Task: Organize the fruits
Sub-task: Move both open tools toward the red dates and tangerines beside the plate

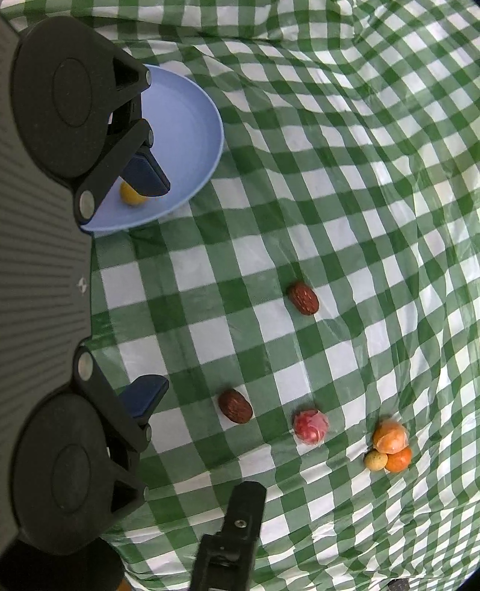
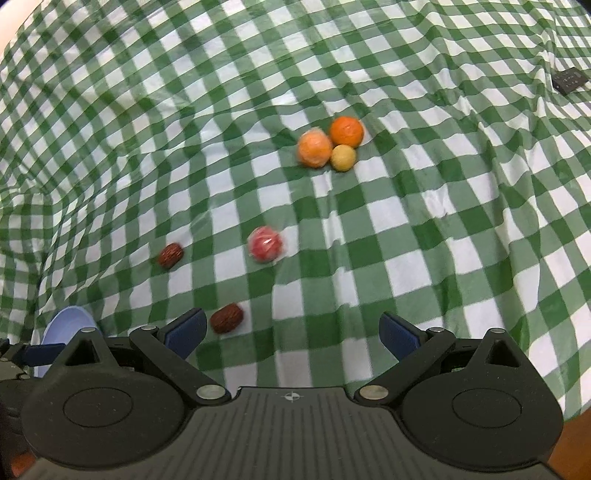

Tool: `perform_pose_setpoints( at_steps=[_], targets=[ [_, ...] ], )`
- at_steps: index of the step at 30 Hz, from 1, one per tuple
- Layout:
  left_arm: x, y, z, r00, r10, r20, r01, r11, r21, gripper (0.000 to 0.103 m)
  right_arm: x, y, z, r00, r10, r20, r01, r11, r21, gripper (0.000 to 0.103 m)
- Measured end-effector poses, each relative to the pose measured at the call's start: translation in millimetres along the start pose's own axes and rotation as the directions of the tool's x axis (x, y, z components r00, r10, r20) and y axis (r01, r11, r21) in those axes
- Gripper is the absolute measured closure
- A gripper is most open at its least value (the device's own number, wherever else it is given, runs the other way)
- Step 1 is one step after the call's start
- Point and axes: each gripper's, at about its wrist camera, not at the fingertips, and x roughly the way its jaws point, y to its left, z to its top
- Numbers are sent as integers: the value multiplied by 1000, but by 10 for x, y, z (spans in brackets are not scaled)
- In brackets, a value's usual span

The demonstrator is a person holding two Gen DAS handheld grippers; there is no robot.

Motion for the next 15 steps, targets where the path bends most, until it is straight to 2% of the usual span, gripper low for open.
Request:
perform_pose_setpoints(
  at_steps=[5,15],
  targets=[
    [78,-58,77,1000,-10,-1,10,1000,5,0,73,-104,109,1000,-14,28,14,1000,-15,4],
    [255,-227,289,999,-48,14,48,999,20,0,292,-431,420,990,-95,102,99,995,-31,4]
  ],
)
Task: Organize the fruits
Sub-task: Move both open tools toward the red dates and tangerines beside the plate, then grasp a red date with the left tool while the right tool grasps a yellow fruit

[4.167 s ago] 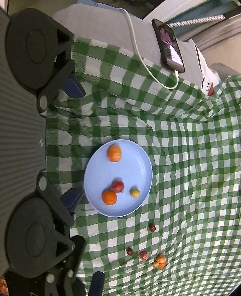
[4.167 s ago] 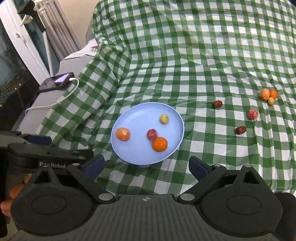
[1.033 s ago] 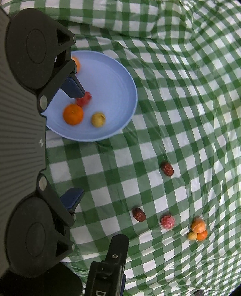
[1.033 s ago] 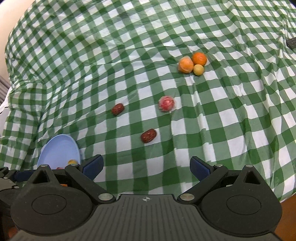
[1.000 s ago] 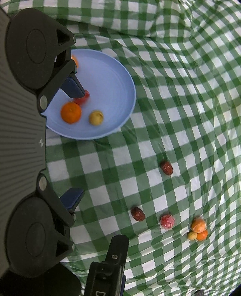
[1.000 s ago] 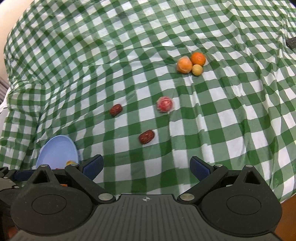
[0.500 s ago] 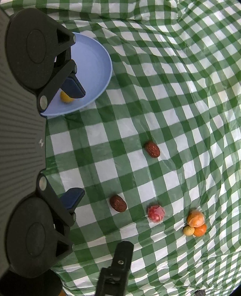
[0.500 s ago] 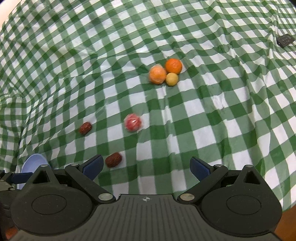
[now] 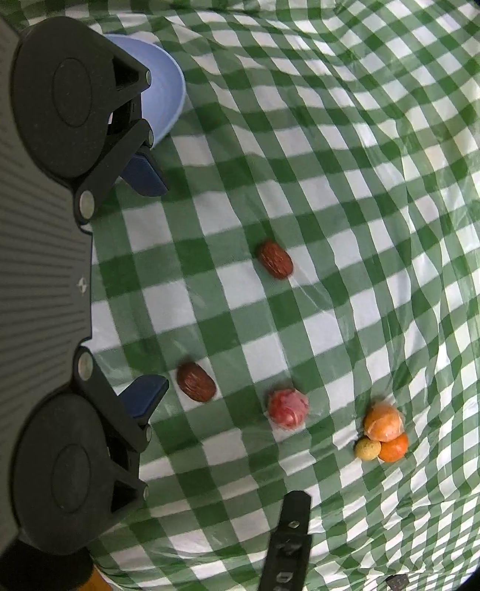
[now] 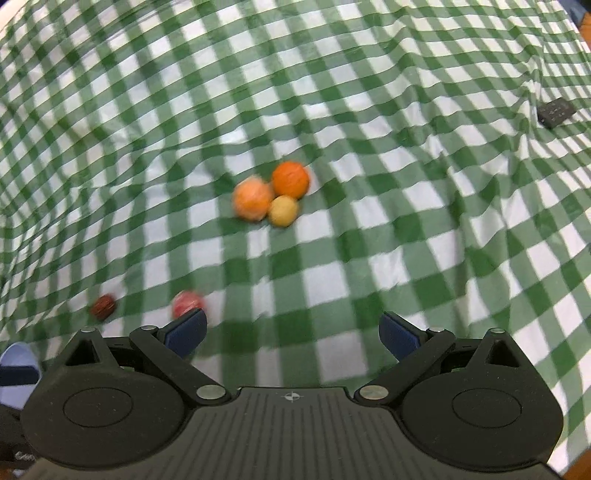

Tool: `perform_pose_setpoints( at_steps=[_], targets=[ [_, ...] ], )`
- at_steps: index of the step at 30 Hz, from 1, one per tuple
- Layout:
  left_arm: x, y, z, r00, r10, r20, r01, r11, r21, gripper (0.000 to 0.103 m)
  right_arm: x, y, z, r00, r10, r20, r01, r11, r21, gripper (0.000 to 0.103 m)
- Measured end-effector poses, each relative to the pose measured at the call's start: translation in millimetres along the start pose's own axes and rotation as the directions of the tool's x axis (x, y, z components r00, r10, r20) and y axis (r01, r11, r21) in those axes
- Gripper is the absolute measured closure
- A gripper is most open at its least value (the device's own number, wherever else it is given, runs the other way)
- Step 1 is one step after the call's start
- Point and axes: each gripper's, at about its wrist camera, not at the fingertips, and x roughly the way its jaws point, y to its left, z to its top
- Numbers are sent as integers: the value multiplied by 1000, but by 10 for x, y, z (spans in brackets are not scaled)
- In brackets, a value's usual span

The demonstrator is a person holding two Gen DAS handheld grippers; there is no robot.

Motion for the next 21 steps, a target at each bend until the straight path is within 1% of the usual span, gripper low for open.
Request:
perform_pose_setpoints(
  at_steps=[3,6,9,11,14,21],
  targets=[
    [52,-66,57,1000,-21,6,21,1000,6,0,107,-38,88,999,-19,39,21,999,-39,4],
    [109,-127,104,999,-39,8,39,999,17,0,223,-29,166,995,-24,97,34,995,-97,4],
    [172,-189,133,999,-36,8,36,999,37,0,406,-5,260,991,-13,130,36,984,-174,11],
    [214,-218,144,1000,-30,5,30,998,47,0,530,38,317,990,-24,141,54,976,-209,20],
    [264,-224,151,1000,-25,2,25,998,54,0,675,84,375,987,-18,159,57,969,-241,24],
    [374,-234,179,1000,-31,-2,31,998,61,1,963,215,402,987,-6,160,60,940,-337,25]
  ],
)
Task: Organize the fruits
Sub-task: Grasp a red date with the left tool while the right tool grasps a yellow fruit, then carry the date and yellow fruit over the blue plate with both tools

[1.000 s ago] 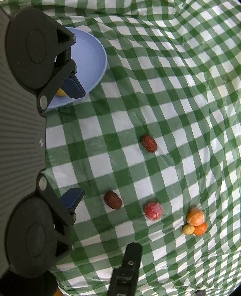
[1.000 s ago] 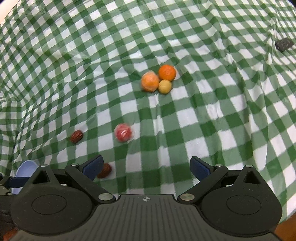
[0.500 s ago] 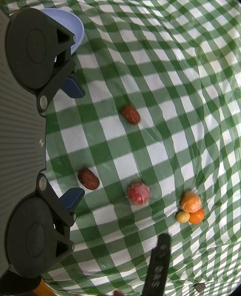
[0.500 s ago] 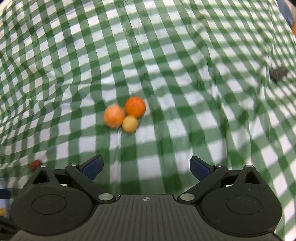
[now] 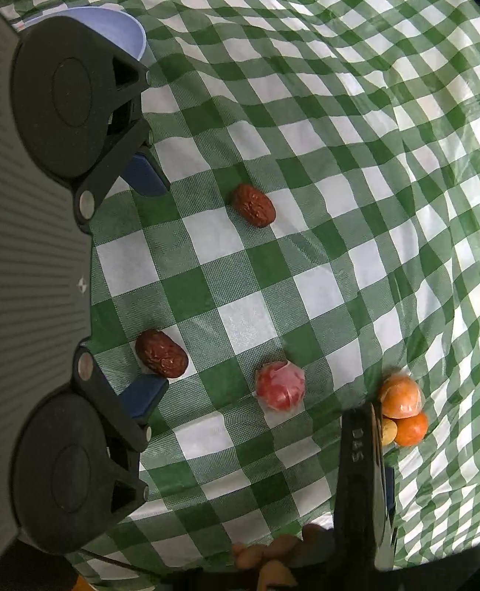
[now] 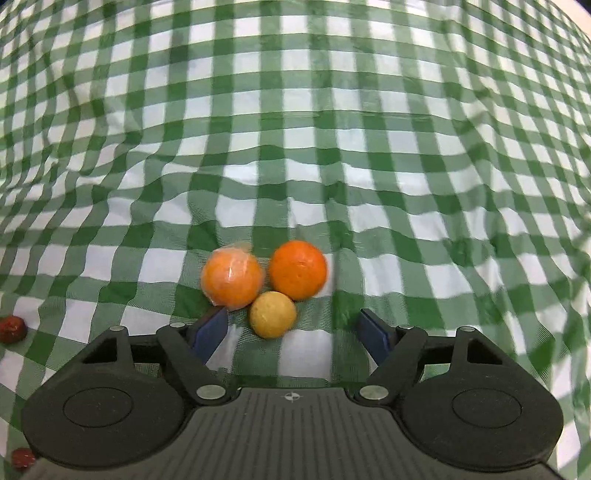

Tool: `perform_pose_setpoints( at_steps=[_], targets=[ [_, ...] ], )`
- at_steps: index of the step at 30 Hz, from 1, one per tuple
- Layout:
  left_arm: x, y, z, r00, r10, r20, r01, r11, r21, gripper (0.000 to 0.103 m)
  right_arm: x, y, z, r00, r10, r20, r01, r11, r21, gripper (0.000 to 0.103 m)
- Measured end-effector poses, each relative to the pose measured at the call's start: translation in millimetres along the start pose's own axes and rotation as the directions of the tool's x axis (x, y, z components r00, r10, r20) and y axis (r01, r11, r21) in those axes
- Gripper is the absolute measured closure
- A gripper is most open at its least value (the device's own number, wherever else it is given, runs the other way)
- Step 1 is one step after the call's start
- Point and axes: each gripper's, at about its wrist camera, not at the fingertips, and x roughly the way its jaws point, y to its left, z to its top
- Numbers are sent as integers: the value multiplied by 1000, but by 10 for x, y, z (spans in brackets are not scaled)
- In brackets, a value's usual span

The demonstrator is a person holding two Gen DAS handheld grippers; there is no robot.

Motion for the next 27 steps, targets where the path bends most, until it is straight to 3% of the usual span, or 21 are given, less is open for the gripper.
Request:
perform_pose_setpoints(
  at_steps=[1,2,4,5,6,12,17,23,27],
  targets=[
    [-8,-6,-3,1000,-5,12,5,1000,2,8,9,17,-6,1000,-3,8,3,1000,-6,30],
    [-33,-10,-10,999,-22,31,22,1000,7,15,1,29,-3,1000,16,19,-15,1000,-14,51],
    [-70,-12,-11,995,-86,47,85,996,13,65,-28,71,3,1000,15,28,-14,999,-43,75],
    [-85,-3,-10,991,-123,46,122,992,8,77,-44,81,2,1000,5,27,-4,999,-48,75],
    [-94,3,-7,990,-136,42,136,991,4,81,-53,62,0,1000,11,26,-10,999,-36,75],
    [-201,125,-42,990,-120,70,120,993,-6,81,-317,-48,-36,1000,4,16,-5,998,66,75],
    [-343,266,-92,991,-104,86,106,994,-23,81,-664,-137,-22,997,-1,73,-8,992,124,77],
    [-570,356,-220,992,-75,104,80,996,-47,81,-771,-180,48,996,-63,59,55,991,120,77],
    [-768,445,-303,991,-55,120,62,996,-60,81,-1138,-96,7,995,-39,93,27,992,121,77]
  ],
)
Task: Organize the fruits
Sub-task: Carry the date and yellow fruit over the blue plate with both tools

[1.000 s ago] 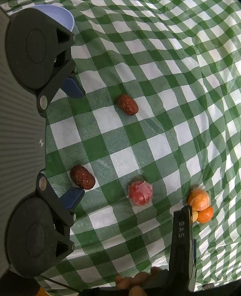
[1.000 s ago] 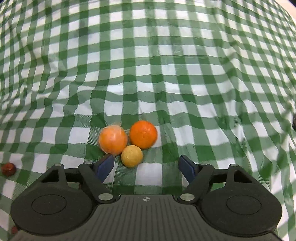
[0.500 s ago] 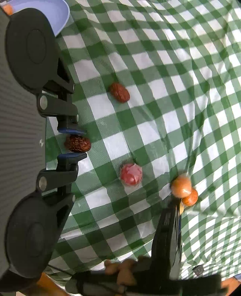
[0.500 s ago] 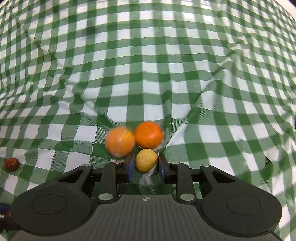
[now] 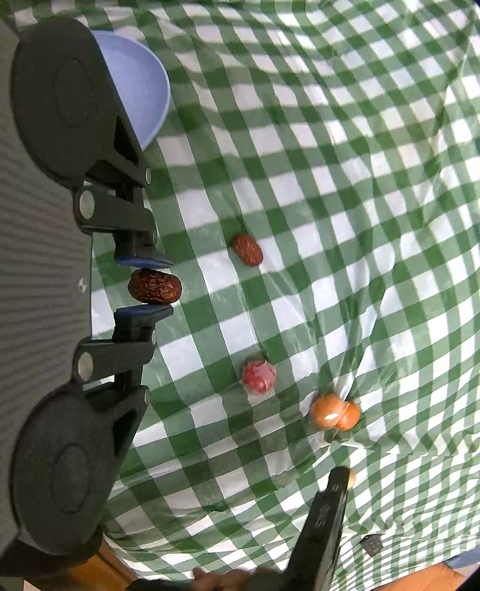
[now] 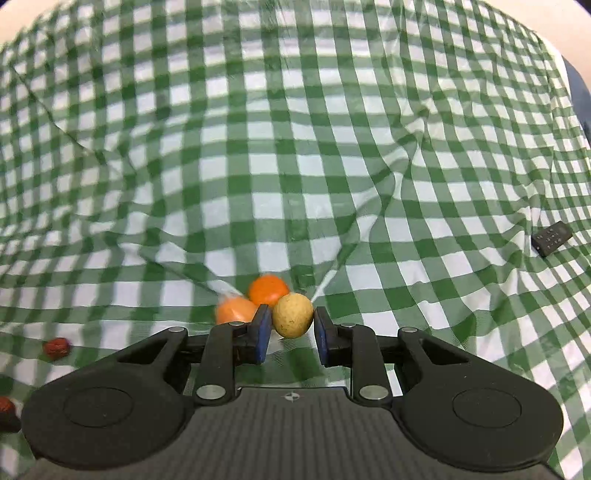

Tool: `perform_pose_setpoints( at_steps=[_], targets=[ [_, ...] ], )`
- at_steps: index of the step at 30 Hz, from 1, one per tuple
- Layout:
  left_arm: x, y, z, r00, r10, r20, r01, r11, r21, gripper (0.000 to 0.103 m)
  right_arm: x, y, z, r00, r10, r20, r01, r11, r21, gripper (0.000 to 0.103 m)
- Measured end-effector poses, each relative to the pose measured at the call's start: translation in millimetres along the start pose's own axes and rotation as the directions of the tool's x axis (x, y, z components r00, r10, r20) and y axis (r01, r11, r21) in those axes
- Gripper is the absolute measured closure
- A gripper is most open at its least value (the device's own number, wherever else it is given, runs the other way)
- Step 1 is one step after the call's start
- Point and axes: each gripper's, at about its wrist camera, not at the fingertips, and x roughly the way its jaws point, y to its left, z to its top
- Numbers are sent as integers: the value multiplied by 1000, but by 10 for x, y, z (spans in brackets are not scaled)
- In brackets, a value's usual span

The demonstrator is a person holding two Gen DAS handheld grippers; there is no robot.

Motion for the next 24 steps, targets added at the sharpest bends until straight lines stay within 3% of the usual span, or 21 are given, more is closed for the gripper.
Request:
perform_pose_setpoints(
  at_steps=[8,17,24],
  targets=[
    [-597,334,-325,997,59,52,-56,996,-62,81,-966,622,-273,987,158,11,-157,986,-60,77],
    [-1275,987,-1037,990,122,73,-105,973,-206,81,-1713,1539,-637,944,327,-54,-331,938,-102,77],
    [-1689,1386,-1573,982,162,94,-127,945,-302,81,-2268,2083,-810,911,406,-70,-412,893,-183,77]
  ],
)
